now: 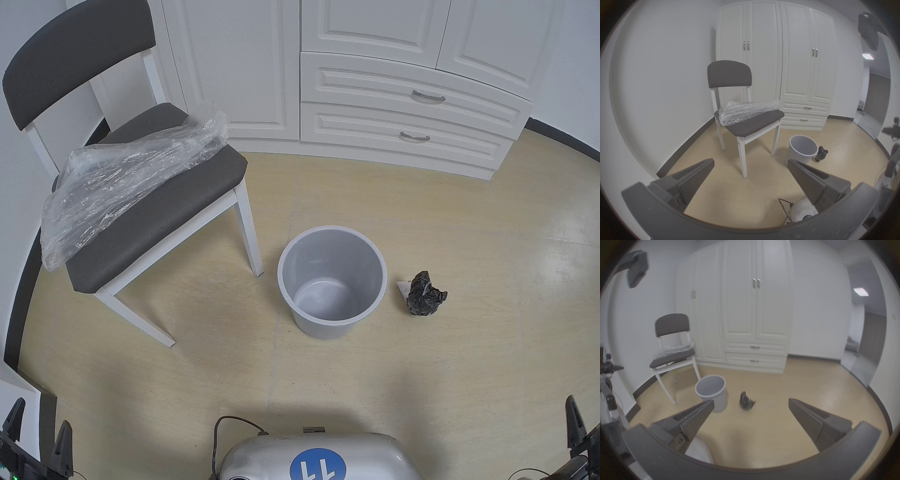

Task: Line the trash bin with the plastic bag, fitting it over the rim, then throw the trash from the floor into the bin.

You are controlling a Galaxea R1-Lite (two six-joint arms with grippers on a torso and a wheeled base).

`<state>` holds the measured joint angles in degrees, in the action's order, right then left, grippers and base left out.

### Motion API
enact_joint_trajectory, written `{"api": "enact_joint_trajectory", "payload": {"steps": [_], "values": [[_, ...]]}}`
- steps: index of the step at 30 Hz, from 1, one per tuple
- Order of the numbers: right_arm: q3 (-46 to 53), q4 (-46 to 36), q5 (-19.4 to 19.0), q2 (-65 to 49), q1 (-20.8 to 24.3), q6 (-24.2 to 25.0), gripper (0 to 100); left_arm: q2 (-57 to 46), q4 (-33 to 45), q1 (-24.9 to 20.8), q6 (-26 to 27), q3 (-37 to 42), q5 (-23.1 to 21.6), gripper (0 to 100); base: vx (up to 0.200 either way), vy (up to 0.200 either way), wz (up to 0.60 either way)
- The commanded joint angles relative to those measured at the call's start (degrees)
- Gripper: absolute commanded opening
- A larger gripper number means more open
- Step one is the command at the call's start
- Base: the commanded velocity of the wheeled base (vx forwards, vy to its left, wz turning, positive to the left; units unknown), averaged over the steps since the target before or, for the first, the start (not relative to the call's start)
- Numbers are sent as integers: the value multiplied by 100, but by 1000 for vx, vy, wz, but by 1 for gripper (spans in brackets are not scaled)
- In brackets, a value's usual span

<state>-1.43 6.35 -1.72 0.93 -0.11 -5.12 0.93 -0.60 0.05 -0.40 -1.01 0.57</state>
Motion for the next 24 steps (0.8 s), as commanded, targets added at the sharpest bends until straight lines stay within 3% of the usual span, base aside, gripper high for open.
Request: {"api": "enact_joint_trajectory", "payload": {"steps": [1, 4, 5, 7, 8, 13, 14, 16, 21, 24], "values": [[-534, 349, -689, 382, -130, -446, 100, -93, -46, 4, 216, 101, -136, 100, 0, 0, 0], [-534, 305, -689, 567, -174, -121, 100, -84, -222, -5, -39, 40, -75, 100, 0, 0, 0], [-543, 288, -672, 602, -174, 354, 100, -84, -881, -5, -883, -312, -13, 100, 0, 0, 0], [-622, 288, -681, 725, -182, 600, 100, -22, -1048, -22, -1454, -734, -101, 100, 0, 0, 0], [-648, 288, -681, 786, -182, 609, 100, -5, -995, -40, -1445, -787, -110, 100, 0, 0, 0], [-1281, 428, -733, 2052, -156, 626, 100, 514, -353, -251, -320, -1024, -49, 100, 0, 0, 0], [-1281, 428, -733, 2052, -156, 626, 100, 514, -353, -251, -320, -1024, -49, 100, 0, 0, 0], [-1501, 824, -733, 2755, -121, 732, 100, 1076, -345, -251, 154, -1217, 259, 100, 0, 0, 0], [-1782, 1993, -689, 3924, 20, 802, 100, 2500, -389, -207, 436, -1613, 989, 100, 0, 0, 0], [-1932, 2547, -558, 4733, 169, 881, 100, 3361, -556, -58, 488, -1771, 1164, 100, 0, 0, 0]]}}
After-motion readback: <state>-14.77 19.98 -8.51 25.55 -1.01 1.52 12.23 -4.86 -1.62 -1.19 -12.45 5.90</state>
